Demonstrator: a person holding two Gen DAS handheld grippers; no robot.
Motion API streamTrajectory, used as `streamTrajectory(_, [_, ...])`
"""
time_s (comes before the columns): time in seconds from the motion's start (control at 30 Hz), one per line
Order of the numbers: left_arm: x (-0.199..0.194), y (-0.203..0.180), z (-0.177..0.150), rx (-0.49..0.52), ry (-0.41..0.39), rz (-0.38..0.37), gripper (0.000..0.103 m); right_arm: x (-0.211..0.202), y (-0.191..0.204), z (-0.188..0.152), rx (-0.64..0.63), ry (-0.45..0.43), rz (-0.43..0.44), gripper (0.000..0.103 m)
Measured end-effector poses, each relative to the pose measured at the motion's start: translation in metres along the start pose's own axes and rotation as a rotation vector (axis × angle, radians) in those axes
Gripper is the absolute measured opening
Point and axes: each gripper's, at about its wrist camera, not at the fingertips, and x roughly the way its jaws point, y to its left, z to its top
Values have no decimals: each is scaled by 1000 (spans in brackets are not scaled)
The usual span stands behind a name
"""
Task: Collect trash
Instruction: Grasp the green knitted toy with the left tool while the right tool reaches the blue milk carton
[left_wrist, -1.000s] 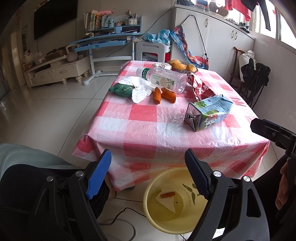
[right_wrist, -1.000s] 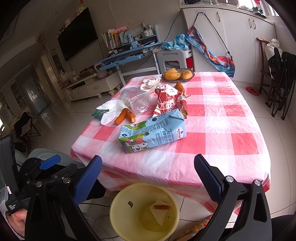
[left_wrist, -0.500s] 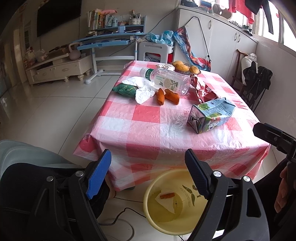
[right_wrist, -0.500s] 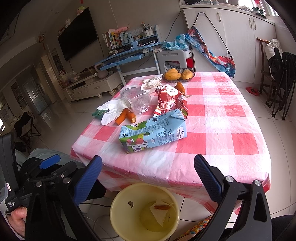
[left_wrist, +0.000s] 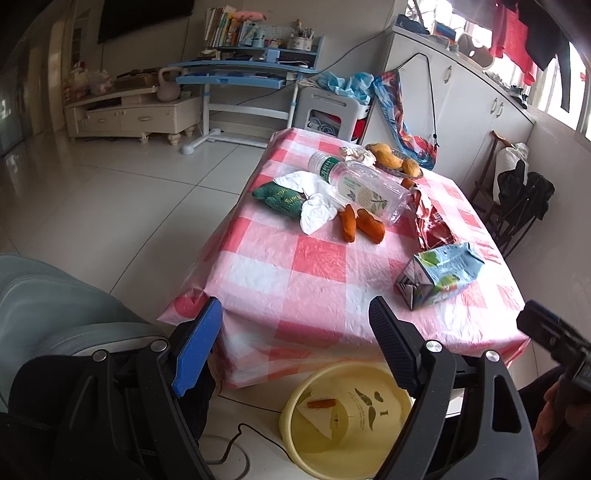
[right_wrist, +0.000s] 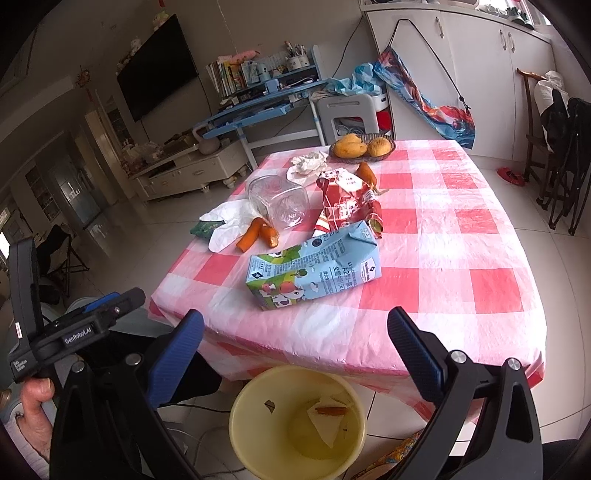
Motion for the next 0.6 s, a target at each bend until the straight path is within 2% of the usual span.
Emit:
streamTrajectory(0.2, [21, -1, 24, 5, 11, 27, 78, 7, -9, 12, -10, 30, 30, 95])
streamTrajectory(0.3, [39, 5, 47, -25, 14, 43, 78, 15, -20, 16, 53, 51, 70, 95])
streamTrajectory(0.4, [63, 5, 70, 1, 35, 54, 78, 33, -29, 14, 155, 111, 154, 95])
streamTrajectory(0.47, [76, 6, 86, 18, 34, 75, 78, 42, -29, 12, 186, 137, 171, 95])
streamTrajectory(0.6, [100, 10, 111, 35, 50, 58, 78, 52, -31, 14, 222, 150, 202, 95])
